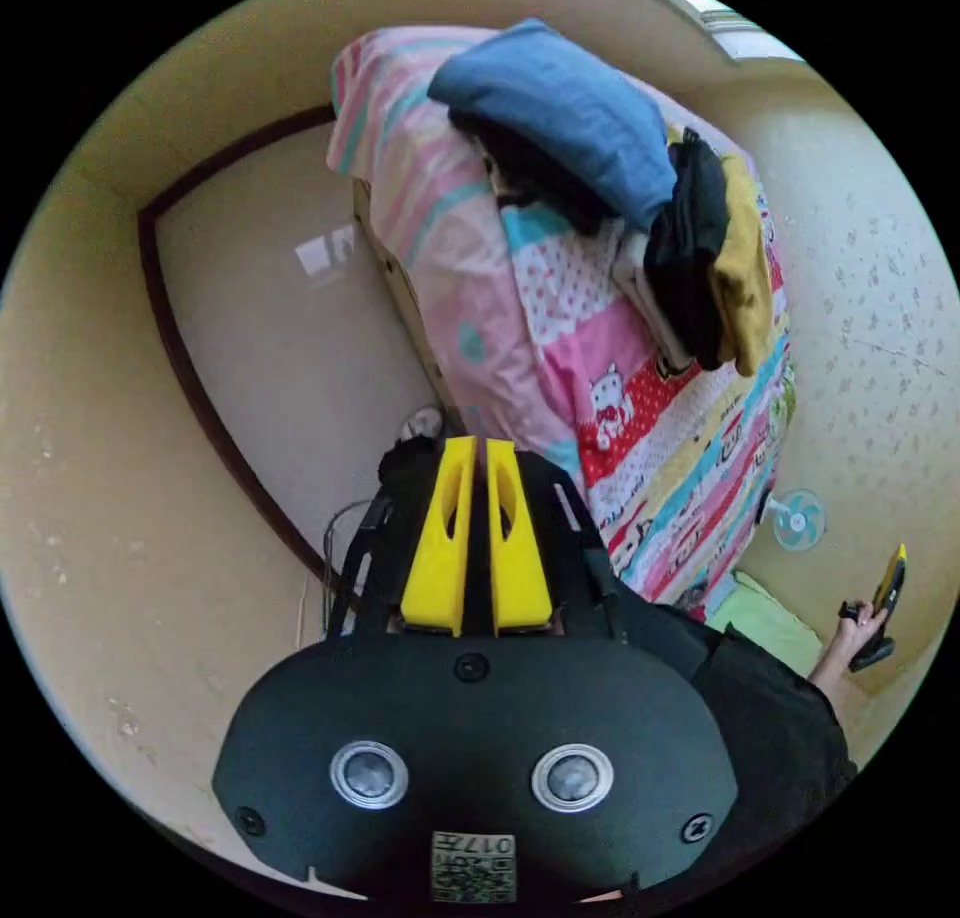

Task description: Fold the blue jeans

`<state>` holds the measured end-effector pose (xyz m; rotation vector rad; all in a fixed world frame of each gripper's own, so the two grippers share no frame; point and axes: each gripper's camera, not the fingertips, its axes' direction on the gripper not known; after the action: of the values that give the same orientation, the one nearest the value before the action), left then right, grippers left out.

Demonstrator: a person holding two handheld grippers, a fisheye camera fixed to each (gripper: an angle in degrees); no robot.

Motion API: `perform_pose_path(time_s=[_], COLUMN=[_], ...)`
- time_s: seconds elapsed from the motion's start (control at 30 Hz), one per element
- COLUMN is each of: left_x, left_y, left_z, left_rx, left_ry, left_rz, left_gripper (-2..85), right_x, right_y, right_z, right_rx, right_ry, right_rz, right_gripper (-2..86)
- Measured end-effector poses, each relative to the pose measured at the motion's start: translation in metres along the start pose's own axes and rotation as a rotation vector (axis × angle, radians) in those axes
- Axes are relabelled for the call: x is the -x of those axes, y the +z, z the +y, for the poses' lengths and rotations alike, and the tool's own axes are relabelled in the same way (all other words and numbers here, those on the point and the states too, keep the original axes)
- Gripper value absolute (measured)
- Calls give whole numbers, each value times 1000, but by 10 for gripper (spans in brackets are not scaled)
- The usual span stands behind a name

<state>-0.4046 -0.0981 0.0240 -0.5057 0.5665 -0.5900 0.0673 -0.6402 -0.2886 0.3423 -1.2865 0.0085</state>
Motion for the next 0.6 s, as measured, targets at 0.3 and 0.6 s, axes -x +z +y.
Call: perform_pose_path(time_s=[0.3, 0.6], left_x=[-28, -49], left_y=[0, 128], left_z=[-162, -304], left_rx=[-124, 24], left_ry=[221, 239], left_rz=[147, -47], left_gripper=[118, 119], right_x=[59, 63], right_y=[-12, -120], right_z=[98, 201], right_rx=[21, -1], right_ry=[-142, 143], right_rz=[369, 543], right_gripper=[4, 5])
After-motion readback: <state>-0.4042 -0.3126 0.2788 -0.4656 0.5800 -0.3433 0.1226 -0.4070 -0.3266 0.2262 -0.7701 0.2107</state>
